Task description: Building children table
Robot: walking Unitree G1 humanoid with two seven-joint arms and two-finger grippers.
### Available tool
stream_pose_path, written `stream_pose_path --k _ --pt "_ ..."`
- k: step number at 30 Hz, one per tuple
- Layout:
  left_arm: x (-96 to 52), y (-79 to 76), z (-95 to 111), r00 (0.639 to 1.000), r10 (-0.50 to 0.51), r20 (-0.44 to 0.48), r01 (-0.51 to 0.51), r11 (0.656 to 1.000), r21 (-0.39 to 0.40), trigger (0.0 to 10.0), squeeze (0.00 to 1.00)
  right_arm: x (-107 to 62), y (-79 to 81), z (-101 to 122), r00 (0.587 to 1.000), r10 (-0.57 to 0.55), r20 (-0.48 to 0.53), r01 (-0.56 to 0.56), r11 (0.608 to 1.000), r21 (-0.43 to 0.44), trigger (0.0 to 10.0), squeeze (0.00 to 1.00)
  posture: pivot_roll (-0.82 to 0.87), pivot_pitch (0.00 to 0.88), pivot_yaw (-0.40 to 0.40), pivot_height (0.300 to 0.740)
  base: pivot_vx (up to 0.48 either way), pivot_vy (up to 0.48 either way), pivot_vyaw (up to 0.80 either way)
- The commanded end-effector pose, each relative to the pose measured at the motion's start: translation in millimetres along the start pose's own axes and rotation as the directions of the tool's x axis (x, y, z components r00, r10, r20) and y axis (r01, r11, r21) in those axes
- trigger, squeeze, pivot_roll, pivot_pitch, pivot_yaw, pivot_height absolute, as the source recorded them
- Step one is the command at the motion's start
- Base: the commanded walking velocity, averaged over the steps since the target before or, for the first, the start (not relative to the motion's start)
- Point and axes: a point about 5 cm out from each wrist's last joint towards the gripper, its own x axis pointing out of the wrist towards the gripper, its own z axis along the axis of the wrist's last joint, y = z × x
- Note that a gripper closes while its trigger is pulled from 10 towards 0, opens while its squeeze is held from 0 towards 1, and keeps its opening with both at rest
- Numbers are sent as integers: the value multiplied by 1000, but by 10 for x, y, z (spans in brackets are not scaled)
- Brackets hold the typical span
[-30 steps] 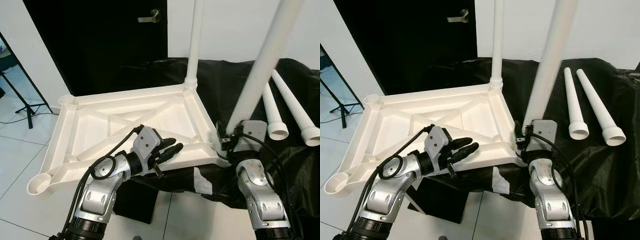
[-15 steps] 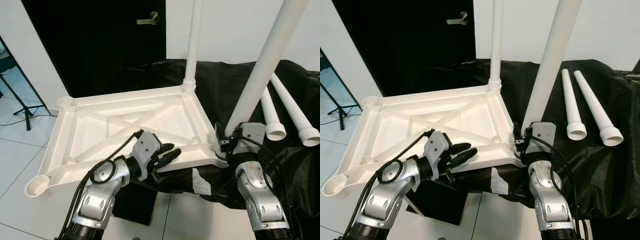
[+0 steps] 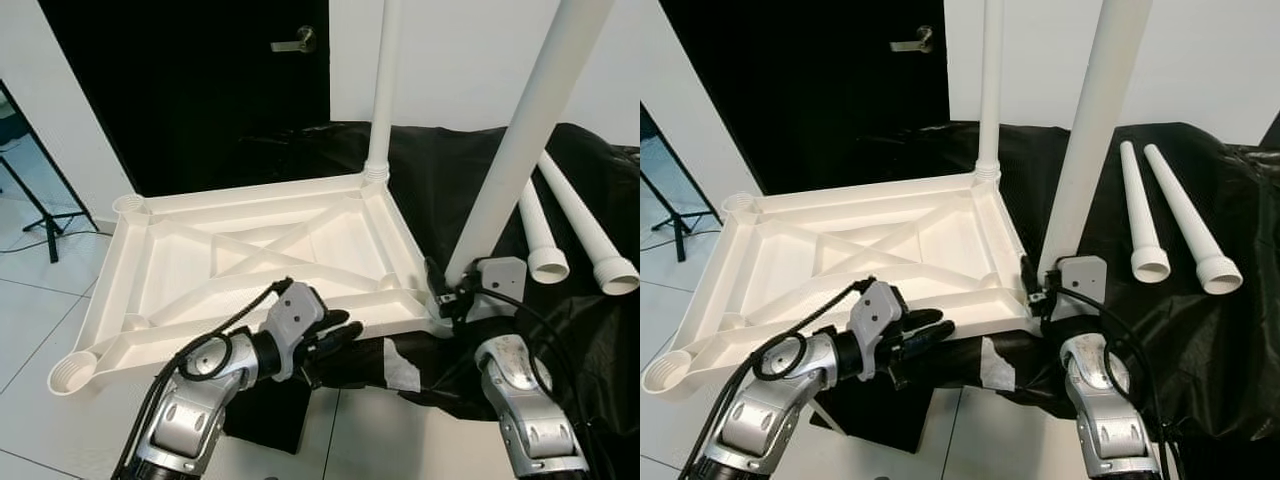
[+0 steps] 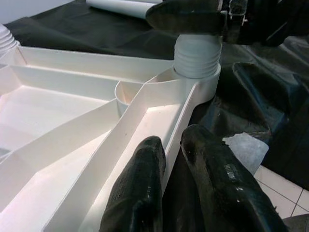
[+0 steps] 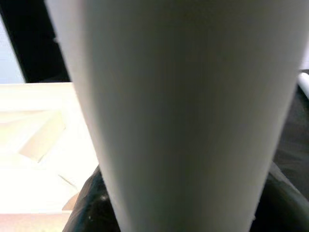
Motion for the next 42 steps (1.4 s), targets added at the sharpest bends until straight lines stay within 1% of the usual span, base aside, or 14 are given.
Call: stream_pose_path --k 1,7,9,12,19,26,27,32,33,34,35,36,40,42 --pt "-2 -46 14 999 -49 -5 49 999 -7 10000 0 -85 30 -270 992 47 -121 -44 999 22 10000 0 29 0 30 740 0 0 0" --pt "2 -59 21 998 -59 -11 59 998 -8 10000 0 -76 10 -286 991 78 -110 -74 996 47 10000 0 29 0 34 740 0 0 0" --pt "16 -58 35 998 -64 -16 64 998 -4 10000 0 -39 -27 -319 984 149 -96 -141 986 89 10000 0 30 0 44 740 0 0 0" --pt "22 -52 45 998 -63 -18 63 998 0 10000 0 -11 -33 -341 976 198 -94 -185 974 133 10000 0 31 0 44 740 0 0 0" --pt "17 -37 59 998 -50 -24 50 999 3 10000 0 20 -49 -388 968 203 -148 -175 968 182 10000 0 36 0 40 740 0 0 0" --pt "18 -42 61 999 -44 -26 44 999 -4 10000 0 12 -44 -411 965 206 -165 -176 968 179 10000 0 37 0 40 740 0 0 0" --pt "19 -41 63 999 -41 -25 41 999 -6 10000 0 9 -41 -413 969 191 -155 -168 974 149 10000 0 38 0 38 740 0 0 0" --pt "19 -29 73 999 -33 -22 33 999 -7 10000 0 0 18 -378 984 131 -124 -113 983 142 10000 0 40 0 33 740 0 0 0" --pt "19 -28 74 999 -31 -21 30 1000 -8 10000 0 -4 31 -363 990 75 -120 -59 990 129 10000 0 42 0 32 740 0 0 0" --pt "19 -28 74 999 -31 -21 30 1000 -8 10000 0 -4 31 -363 990 75 -120 -59 990 129 10000 0 42 0 32 740 0 0 0" --pt "19 -25 78 999 -28 -21 28 1000 -9 10000 0 -11 68 -310 994 -43 -104 56 990 129 10000 0 41 0 31 740 0 0 0" --pt "19 -24 79 999 -27 -20 27 1000 -8 10000 0 -16 99 -279 991 -91 -96 103 986 131 10000 0 42 0 28 740 0 0 0" --pt "21 -21 83 999 -26 -20 26 1000 -8 10000 0 -24 147 -209 984 -165 -71 175 969 175 10000 0 44 0 27 740 0 0 0" --pt "23 -13 87 1000 -24 -19 23 1000 -8 10000 0 -23 176 -181 983 -172 -59 179 968 173 10000 0 44 0 28 740 0 0 0"
